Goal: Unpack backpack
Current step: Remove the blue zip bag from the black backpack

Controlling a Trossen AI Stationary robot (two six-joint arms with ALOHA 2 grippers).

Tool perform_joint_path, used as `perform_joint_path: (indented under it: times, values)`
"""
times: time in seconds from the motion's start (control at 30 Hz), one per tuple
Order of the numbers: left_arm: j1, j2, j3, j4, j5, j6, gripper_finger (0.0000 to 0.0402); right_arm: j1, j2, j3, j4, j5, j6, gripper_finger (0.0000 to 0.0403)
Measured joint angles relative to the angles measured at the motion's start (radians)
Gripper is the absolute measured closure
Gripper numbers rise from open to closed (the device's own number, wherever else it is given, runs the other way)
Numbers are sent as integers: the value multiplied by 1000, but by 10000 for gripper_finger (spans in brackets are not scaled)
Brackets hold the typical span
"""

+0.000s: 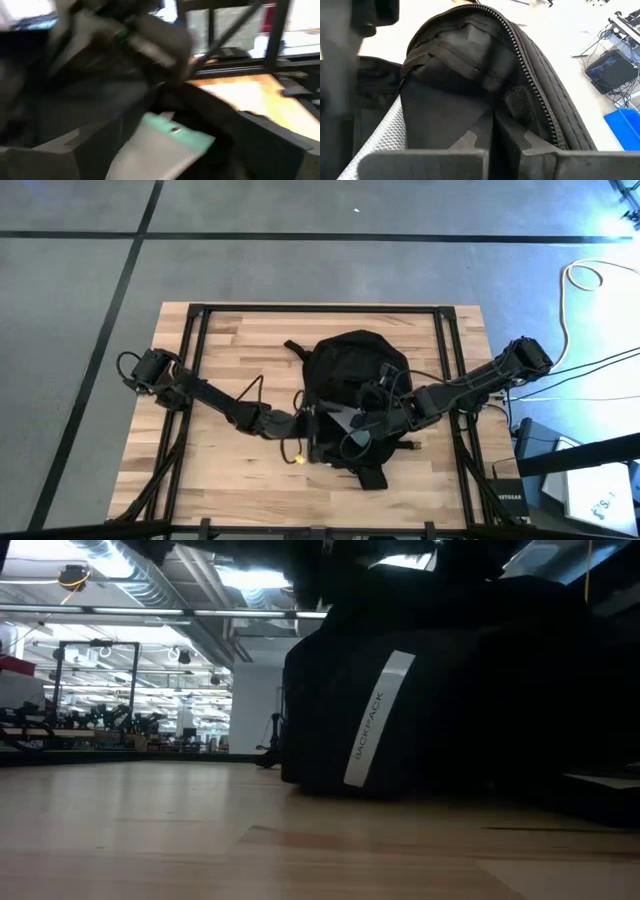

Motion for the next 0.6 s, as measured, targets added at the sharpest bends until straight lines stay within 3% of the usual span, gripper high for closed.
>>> perform_joint_path:
  times: [0.17, 0.33, 0.6]
  values:
    - [-1, 6, 25, -225, -145, -74, 46, -13, 0, 0, 0, -22, -2, 402]
    - [14, 7, 30, -281, -49, -193, 46, -41, 0, 0, 1, -68, 1, 402]
    - [19, 11, 30, -350, -16, -271, 47, -85, 0, 0, 0, -84, 4, 402]
